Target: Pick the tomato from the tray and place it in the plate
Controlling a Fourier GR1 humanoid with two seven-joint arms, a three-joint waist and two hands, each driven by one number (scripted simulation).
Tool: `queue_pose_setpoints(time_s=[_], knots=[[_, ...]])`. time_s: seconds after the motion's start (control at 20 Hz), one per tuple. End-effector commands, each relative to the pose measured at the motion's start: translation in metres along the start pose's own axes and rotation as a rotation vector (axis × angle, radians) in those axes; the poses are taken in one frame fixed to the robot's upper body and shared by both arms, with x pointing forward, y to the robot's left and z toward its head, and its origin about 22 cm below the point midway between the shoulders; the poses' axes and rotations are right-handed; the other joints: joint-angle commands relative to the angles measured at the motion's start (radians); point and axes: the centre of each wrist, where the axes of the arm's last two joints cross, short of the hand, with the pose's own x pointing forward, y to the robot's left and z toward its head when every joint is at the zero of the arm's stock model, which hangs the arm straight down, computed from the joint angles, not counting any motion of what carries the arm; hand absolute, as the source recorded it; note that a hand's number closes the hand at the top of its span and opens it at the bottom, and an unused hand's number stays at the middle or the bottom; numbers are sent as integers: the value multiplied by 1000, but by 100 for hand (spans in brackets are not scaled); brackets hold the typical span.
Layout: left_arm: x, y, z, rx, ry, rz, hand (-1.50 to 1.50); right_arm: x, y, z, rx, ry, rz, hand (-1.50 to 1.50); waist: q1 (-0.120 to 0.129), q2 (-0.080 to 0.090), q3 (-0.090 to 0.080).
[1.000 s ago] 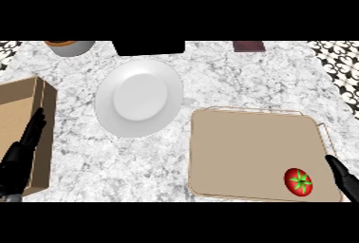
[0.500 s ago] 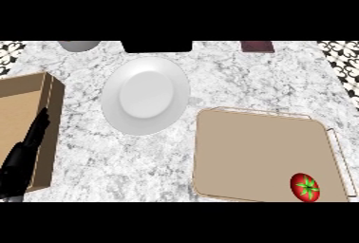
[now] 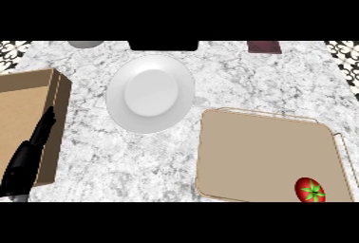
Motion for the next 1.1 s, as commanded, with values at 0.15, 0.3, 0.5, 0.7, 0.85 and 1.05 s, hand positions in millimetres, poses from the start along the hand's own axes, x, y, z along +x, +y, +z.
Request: queue_pose_setpoints(time_s=[0.15,0.3,0.5,0.7,0.85,1.05], knots=[[-4,5,-11,-9,40,3,0,4,-6,-33,126,150,151,-150,7,2,-2],[-6,4,-4,1,36,-11,0,16,7,-38,200,186,169,-150,12,2,-2],[-8,-19,3,-19,19,1,0,1,10,-62,268,240,312,-150,18,4,-1],[-14,-4,5,-5,36,5,0,-14,17,-62,376,276,342,-150,1,-3,-1],[-12,10,-1,10,40,9,0,-28,29,-78,395,279,363,-150,2,-3,-1],[-5,0,-4,12,37,-2,0,-28,41,-94,415,281,344,-150,-3,-3,-1]])
